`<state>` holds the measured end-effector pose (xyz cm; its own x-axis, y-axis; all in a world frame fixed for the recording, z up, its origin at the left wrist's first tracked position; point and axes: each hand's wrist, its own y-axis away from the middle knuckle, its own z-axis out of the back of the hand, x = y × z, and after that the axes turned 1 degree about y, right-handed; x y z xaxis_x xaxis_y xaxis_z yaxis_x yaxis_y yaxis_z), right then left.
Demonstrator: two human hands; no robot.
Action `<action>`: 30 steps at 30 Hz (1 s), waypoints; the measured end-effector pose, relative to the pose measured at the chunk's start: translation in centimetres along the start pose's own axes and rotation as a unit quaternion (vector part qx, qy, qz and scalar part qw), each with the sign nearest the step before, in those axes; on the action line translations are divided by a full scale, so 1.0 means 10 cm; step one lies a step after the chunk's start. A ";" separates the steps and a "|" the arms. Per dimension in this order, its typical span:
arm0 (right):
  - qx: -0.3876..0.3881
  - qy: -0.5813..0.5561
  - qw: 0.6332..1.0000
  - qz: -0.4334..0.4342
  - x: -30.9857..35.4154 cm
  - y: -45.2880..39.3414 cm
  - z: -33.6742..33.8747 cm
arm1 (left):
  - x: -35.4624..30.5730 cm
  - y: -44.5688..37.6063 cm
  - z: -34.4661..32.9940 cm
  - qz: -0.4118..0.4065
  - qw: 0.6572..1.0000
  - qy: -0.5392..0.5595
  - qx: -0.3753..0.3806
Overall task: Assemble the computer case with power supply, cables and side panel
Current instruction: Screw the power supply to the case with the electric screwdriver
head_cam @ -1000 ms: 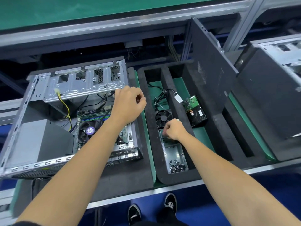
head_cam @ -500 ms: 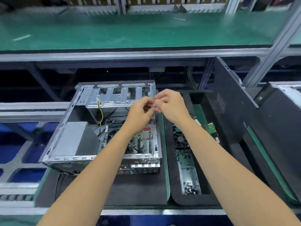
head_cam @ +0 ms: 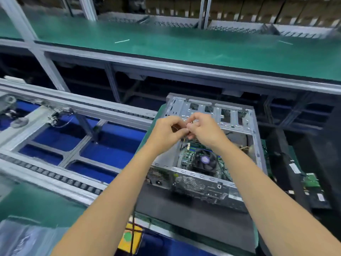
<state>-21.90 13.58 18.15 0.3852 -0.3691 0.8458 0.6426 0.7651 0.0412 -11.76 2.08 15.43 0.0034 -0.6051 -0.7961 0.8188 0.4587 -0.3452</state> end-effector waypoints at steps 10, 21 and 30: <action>-0.033 0.180 0.979 0.091 0.62 -0.16 -0.98 | 0.71 0.17 0.84 0.174 0.980 0.049 -0.083; 0.093 0.312 0.943 0.066 0.67 -0.35 -1.53 | 1.54 0.47 0.64 0.315 0.945 -0.069 0.058; 0.074 0.275 0.956 0.073 0.50 -0.40 -1.40 | 1.65 0.44 0.38 0.372 0.923 -0.078 0.061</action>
<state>-13.29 1.32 14.77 0.7792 -0.4434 0.4430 0.4704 0.8808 0.0543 -5.93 -8.30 2.66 0.6655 -0.2437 -0.7055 0.6152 0.7143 0.3336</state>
